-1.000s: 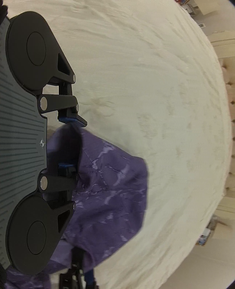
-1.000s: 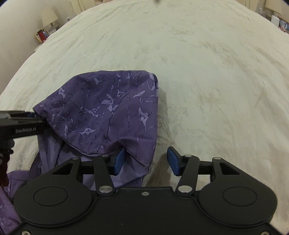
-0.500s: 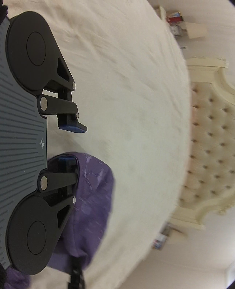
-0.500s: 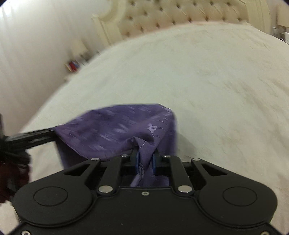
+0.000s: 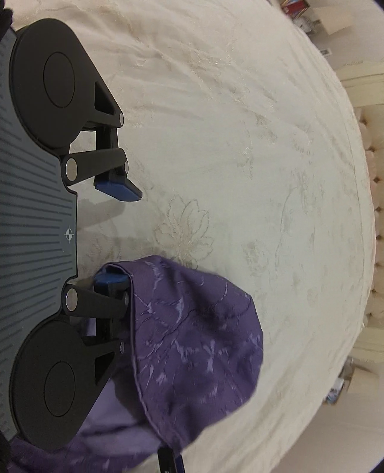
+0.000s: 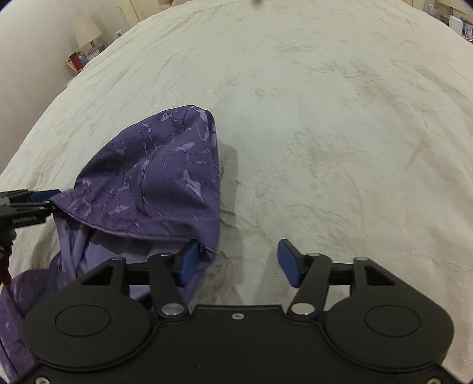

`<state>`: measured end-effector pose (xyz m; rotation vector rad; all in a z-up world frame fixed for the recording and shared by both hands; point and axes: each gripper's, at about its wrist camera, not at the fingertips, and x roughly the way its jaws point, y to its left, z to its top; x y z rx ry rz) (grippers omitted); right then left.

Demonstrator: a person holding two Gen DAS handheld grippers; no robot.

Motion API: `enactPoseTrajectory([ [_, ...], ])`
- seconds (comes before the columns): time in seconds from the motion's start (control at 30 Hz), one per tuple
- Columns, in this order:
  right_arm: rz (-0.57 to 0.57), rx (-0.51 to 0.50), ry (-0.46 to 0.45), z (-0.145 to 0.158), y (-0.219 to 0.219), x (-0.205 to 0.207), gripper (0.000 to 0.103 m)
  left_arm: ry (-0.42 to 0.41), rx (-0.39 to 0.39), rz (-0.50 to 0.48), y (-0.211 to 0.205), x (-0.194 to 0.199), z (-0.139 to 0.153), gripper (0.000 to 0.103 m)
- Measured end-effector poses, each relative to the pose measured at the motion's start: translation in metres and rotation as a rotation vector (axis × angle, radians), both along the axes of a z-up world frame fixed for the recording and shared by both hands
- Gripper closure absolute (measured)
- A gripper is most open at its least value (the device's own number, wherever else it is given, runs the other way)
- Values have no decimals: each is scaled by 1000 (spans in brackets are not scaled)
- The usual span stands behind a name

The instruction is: Fold large clothes

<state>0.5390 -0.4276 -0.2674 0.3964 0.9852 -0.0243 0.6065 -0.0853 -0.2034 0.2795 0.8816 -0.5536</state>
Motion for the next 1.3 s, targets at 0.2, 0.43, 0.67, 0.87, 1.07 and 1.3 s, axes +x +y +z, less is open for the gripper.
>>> enactPoseTrajectory([
  [0.2, 39, 42, -55, 18, -5, 0, 36, 16, -86, 29, 17, -13, 34, 51],
  [0.43, 23, 138, -124, 32, -3, 15, 35, 13, -36, 36, 8, -15, 20, 49],
  [0.67, 8, 100, -58, 0, 6, 45, 36, 50, -57, 127, 17, -14, 11, 44],
  [0.87, -58, 89, 8, -12, -8, 42, 38, 116, -68, 184, 41, -14, 4, 42],
  [1.07, -14, 138, -141, 24, -14, 32, 29, 92, -215, 267, 63, -27, 33, 42],
  [1.3, 28, 147, -160, 25, -7, 84, 27, 126, -352, 129, 0, -27, 42, 42],
])
